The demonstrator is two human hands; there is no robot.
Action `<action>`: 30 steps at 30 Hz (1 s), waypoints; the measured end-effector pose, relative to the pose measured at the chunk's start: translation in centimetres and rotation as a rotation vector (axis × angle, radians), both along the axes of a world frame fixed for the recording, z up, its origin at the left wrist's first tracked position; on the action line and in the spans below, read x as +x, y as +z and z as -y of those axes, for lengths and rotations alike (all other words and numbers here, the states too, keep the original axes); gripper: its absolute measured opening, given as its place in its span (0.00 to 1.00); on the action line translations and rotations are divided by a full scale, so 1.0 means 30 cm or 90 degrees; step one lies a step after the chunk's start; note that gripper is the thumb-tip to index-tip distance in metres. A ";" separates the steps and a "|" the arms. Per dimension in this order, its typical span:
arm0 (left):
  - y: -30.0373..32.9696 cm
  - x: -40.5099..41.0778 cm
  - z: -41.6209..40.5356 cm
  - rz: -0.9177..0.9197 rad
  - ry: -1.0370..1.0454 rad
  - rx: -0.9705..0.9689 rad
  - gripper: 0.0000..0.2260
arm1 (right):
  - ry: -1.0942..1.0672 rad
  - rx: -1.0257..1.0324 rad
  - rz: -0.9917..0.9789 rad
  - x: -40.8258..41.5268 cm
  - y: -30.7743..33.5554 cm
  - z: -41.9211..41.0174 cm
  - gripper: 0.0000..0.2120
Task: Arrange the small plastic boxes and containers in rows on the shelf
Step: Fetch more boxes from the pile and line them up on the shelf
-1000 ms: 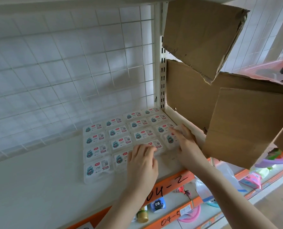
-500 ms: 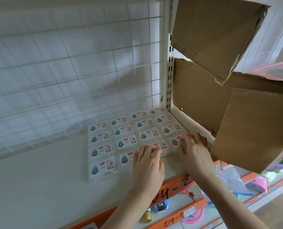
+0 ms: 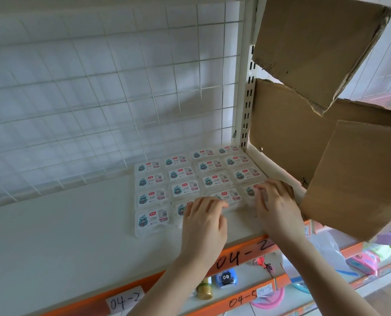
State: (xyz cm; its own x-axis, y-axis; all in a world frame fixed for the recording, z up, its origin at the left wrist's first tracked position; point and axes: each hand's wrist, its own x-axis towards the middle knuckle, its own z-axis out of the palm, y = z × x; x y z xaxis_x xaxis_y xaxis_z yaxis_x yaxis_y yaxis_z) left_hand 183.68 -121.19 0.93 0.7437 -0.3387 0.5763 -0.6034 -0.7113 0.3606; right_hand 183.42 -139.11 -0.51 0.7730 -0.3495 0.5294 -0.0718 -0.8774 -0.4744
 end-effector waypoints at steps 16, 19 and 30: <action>0.010 -0.064 -0.664 -0.056 0.316 -0.073 0.08 | 0.360 -0.085 0.075 -0.032 0.051 -0.479 0.08; 0.013 -0.082 -0.771 -0.103 0.347 -0.078 0.09 | 0.442 -0.078 0.042 -0.016 0.058 -0.651 0.07; 0.039 -0.216 -1.360 -0.094 0.510 -0.051 0.07 | 0.661 -0.089 -0.054 0.074 0.127 -1.339 0.12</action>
